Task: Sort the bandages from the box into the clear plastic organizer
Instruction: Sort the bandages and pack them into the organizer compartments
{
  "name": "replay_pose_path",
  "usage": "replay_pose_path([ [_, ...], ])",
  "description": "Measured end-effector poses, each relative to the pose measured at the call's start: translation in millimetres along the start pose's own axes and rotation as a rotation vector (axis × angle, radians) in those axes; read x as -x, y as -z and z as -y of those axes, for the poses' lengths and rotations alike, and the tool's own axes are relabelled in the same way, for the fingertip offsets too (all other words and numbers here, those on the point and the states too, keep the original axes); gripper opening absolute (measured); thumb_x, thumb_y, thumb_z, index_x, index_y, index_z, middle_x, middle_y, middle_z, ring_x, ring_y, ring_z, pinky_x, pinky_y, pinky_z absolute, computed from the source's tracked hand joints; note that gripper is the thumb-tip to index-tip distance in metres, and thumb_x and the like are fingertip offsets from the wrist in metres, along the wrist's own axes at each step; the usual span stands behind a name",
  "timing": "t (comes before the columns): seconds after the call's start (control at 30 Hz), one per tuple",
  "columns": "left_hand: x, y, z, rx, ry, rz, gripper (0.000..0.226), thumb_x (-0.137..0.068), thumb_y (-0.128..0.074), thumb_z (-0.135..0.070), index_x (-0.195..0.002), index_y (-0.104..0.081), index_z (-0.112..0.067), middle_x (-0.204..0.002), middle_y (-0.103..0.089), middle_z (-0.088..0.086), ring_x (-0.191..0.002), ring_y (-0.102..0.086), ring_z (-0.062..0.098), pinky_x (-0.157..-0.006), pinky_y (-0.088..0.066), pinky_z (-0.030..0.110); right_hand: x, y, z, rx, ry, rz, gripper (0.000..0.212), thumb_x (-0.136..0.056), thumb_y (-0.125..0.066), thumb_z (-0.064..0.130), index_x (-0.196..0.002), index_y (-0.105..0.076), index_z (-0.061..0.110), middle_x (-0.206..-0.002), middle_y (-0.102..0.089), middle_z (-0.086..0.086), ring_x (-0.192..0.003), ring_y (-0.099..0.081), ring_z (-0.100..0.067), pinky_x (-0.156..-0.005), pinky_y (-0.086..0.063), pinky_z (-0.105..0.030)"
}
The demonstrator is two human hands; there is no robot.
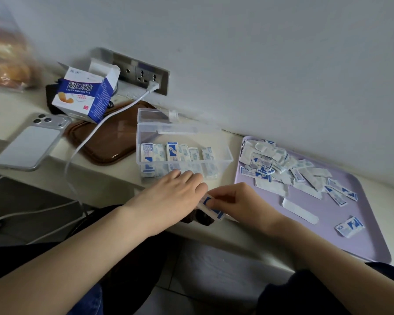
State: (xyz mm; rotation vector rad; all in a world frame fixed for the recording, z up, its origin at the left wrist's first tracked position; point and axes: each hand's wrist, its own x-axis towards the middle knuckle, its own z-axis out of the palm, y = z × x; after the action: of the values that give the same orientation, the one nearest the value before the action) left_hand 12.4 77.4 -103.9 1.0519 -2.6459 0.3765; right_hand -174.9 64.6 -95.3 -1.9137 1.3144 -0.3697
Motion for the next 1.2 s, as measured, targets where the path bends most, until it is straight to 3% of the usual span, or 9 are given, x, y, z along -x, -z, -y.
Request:
replay_pose_path([
  [0.1,2.7,5.8,10.9,-0.016,0.022,-0.03,0.032,-0.059,-0.056,0.006,-0.088,-0.06,-0.009,-0.083,-0.054,0.006,-0.074,-0.057,0.023,-0.066,-0.049,0.035,-7.3,-1.2,15.3,0.135,0.04,-0.001,0.015,-0.091,-0.057,0.016,-0.088,-0.068,0.006,-0.072,-0.061,-0.015,-0.062,-0.041,-0.003,-0.062,-0.039,-0.023],
  [0.27,5.3,19.0,43.5,0.02,0.283,-0.097,0.049,-0.07,-0.076,-0.017,-0.116,-0.058,-0.012,-0.095,-0.056,0.008,-0.081,-0.058,0.026,-0.069,-0.052,0.04,-28.9,13.3,48.8,0.219,0.051,-0.108,0.028,-0.09,-0.055,0.015,-0.062,-0.057,0.012,-0.052,-0.039,0.001,-0.051,-0.03,-0.01,-0.051,-0.028,-0.019],
  [0.37,13.3,24.3,62.2,0.062,0.473,-0.138,0.049,-0.074,-0.073,-0.004,-0.119,-0.055,-0.012,-0.099,-0.057,0.009,-0.084,-0.057,0.027,-0.072,-0.048,0.04,-52.7,20.2,61.9,0.137,-0.012,-0.18,0.025,-0.09,-0.054,0.014,-0.067,-0.062,0.008,-0.062,-0.058,-0.008,-0.058,-0.046,-0.02,-0.059,-0.039,-0.028],
  [0.47,26.0,18.7,71.6,0.118,0.611,-0.061,0.033,-0.085,-0.063,-0.016,-0.117,-0.056,-0.013,-0.107,-0.054,0.008,-0.097,-0.052,0.028,-0.082,-0.041,0.04,-81.4,17.5,69.0,-0.018,-0.149,-0.239,0.018,-0.088,-0.055,0.013,-0.078,-0.07,0.011,-0.081,-0.067,-0.014,-0.074,-0.057,-0.026,-0.071,-0.047,-0.033],
  [0.57,37.0,11.9,72.4,0.165,0.63,0.005,0.019,-0.09,-0.056,-0.024,-0.108,-0.059,-0.019,-0.109,-0.053,0.0,-0.105,-0.045,0.023,-0.085,-0.035,0.035,-108.4,7.9,75.4,-0.036,-0.266,-0.236,0.022,-0.088,-0.052,0.01,-0.096,-0.071,0.003,-0.089,-0.065,-0.02,-0.078,-0.053,-0.021,-0.067,-0.044,-0.032],
  [0.7,44.1,10.3,73.9,0.199,0.638,0.029,0.016,-0.093,-0.05,-0.026,-0.107,-0.059,-0.025,-0.113,-0.052,-0.008,-0.11,-0.042,0.017,-0.088,-0.031,0.031,-136.7,-9.4,77.7,0.04,-0.405,-0.132,0.025,-0.087,-0.053,0.01,-0.106,-0.063,-0.003,-0.089,-0.059,-0.012,-0.077,-0.053,-0.021,-0.058,-0.04,-0.023],
  [0.93,42.7,10.2,73.8,0.209,0.644,0.063,0.019,-0.097,-0.041,-0.03,-0.112,-0.053,-0.029,-0.119,-0.047,-0.012,-0.116,-0.038,0.012,-0.094,-0.028,0.031,-148.3,-26.9,77.0,0.141,-0.481,-0.054,0.007,-0.088,-0.05,0.009,-0.089,-0.055,0.003,-0.081,-0.056,-0.009,-0.068,-0.051,-0.017,-0.049,-0.036,-0.019],
  [1.03,42.7,9.2,75.0,0.221,0.648,0.065,0.018,-0.098,-0.041,-0.029,-0.111,-0.053,-0.028,-0.119,-0.047,-0.011,-0.116,-0.038,0.012,-0.094,-0.028,0.031,-153.1,-30.8,78.0,0.224,-0.486,-0.024,0.016,-0.089,-0.055,0.012,-0.077,-0.046,0.007,-0.073,-0.048,-0.004,-0.059,-0.044,-0.011,-0.048,-0.034,-0.018],
  [1.2,41.8,7.2,76.3,0.227,0.644,0.069,0.018,-0.097,-0.042,-0.029,-0.112,-0.053,-0.028,-0.119,-0.046,-0.01,-0.116,-0.037,0.013,-0.095,-0.028,0.03,-158.5,-35.5,81.9,0.315,-0.454,0.023,0.024,-0.089,-0.059,0.016,-0.108,-0.054,0.003,-0.094,-0.056,-0.009,-0.078,-0.053,-0.018,-0.054,-0.039,-0.018],
])
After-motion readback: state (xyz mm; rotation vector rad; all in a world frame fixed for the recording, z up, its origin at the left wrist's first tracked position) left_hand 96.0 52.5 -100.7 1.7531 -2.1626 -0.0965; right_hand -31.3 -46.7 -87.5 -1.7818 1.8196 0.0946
